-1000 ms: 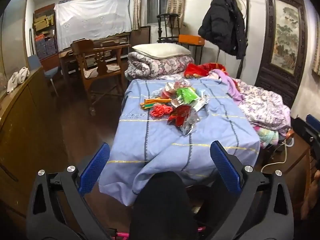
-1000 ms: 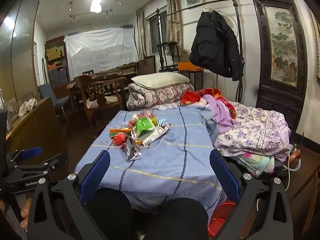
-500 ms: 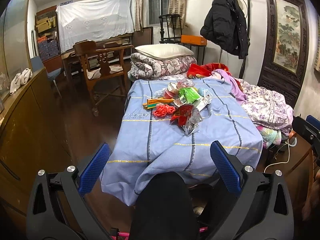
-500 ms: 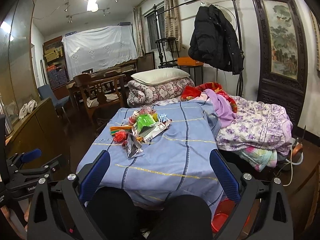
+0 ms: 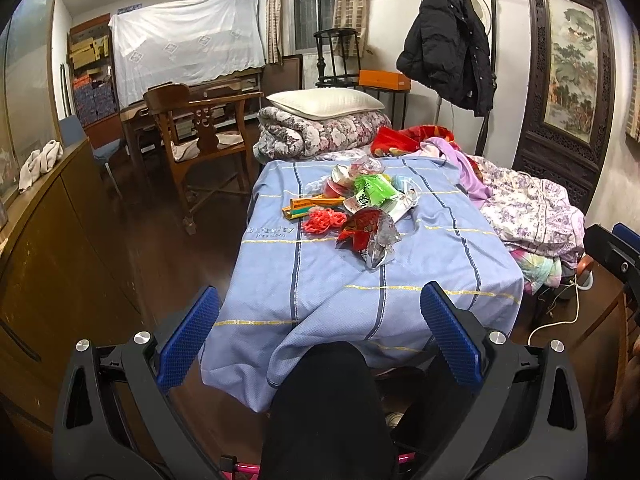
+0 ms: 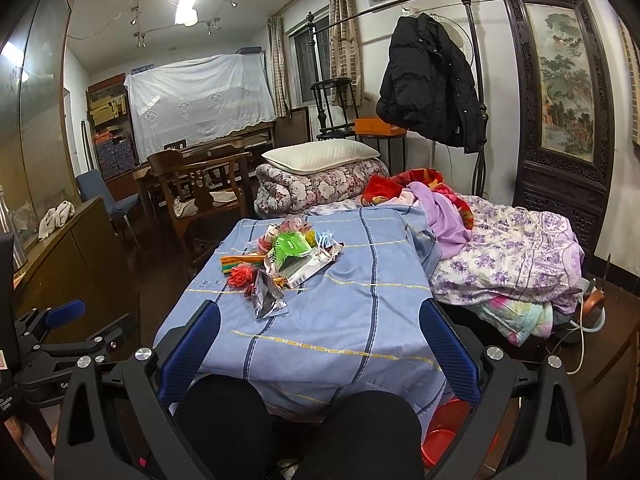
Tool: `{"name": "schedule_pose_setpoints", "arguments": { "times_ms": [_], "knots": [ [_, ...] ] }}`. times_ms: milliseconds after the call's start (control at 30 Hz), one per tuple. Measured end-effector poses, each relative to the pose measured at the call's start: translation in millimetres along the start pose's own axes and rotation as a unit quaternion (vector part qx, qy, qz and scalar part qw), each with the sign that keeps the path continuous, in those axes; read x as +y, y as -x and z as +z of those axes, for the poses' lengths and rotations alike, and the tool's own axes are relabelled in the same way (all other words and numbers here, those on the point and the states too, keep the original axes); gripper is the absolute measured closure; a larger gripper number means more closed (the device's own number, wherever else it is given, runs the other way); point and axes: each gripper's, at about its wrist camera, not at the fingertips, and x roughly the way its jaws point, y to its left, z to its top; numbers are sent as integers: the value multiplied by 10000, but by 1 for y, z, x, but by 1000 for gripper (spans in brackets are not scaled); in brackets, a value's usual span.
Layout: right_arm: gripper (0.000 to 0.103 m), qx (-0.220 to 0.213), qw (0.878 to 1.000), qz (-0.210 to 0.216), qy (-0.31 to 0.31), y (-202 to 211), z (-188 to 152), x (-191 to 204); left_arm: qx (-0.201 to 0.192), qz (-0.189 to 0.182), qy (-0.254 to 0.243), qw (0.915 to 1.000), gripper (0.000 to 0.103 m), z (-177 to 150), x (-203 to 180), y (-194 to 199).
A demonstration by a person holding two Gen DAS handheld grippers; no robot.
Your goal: Collect trash
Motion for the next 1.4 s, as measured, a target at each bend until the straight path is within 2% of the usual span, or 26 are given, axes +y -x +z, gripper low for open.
{"name": "schedule_pose_setpoints", "arguments": {
  "times_ms": [1400],
  "knots": [
    [6, -20, 10000, -2, 18, 1, 0, 4, 74, -66, 63, 9999, 7, -6, -1, -3]
  ]
}}
